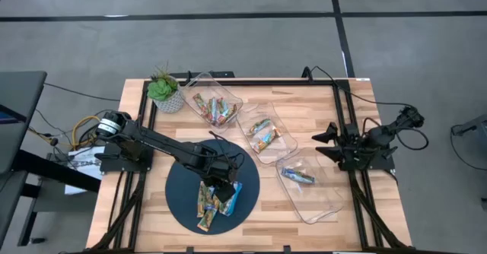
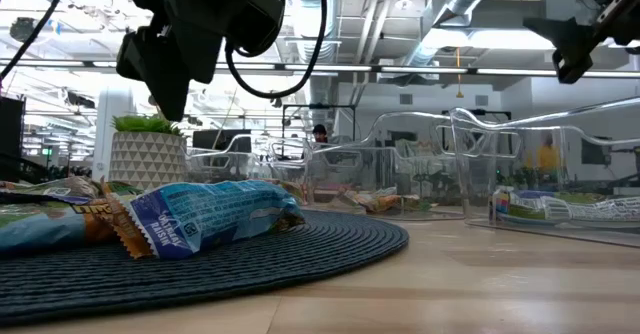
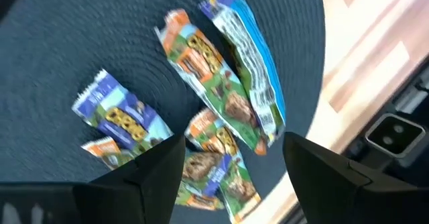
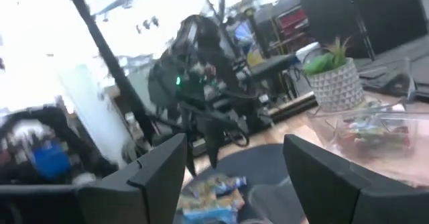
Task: Pick and place Granola Bars by type
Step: Put the yellow granola bar into the middle transparent bin
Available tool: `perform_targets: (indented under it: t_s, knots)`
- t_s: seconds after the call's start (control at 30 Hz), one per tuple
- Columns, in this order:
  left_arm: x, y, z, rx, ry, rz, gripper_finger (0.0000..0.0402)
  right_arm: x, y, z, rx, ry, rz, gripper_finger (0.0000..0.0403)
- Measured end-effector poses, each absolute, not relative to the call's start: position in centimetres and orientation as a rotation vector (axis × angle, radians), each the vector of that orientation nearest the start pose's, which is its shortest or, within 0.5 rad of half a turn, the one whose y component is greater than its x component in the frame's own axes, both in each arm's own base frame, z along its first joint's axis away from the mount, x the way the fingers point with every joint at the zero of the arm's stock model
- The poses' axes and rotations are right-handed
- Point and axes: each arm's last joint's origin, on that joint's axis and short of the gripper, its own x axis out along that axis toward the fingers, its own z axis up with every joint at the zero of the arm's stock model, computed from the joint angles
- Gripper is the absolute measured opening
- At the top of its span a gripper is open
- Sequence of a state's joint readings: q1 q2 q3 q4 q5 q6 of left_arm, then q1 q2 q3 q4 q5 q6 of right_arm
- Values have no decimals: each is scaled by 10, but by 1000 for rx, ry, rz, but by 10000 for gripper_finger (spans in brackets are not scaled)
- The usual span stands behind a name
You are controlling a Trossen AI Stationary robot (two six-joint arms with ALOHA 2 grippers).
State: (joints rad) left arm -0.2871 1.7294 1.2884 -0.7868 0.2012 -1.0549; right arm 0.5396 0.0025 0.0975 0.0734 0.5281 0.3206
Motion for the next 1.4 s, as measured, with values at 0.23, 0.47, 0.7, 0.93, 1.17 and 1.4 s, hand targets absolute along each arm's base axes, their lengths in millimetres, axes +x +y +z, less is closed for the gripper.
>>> perform_targets:
  t_s: [0.23, 0.47, 0.7, 0.93, 1.17, 1.4]
  knots:
    - [325, -104, 224, -877, 1364, 227, 245, 84, 31, 198, 273, -119, 121, 244]
    - [324, -102, 228, -892, 1335, 267, 245, 88, 24, 194, 198, -90, 119, 244]
    - [324, -103, 227, -897, 1310, 321, 245, 90, 16, 186, 208, -14, 77, 244]
    - [324, -111, 213, -887, 1322, 424, 245, 91, 13, 183, 238, 15, 56, 244]
    - [327, -115, 192, -867, 1376, 501, 245, 91, 14, 180, 239, 62, 92, 244]
    - [351, -118, 162, -892, 1364, 377, 245, 90, 14, 174, 240, 114, 89, 244]
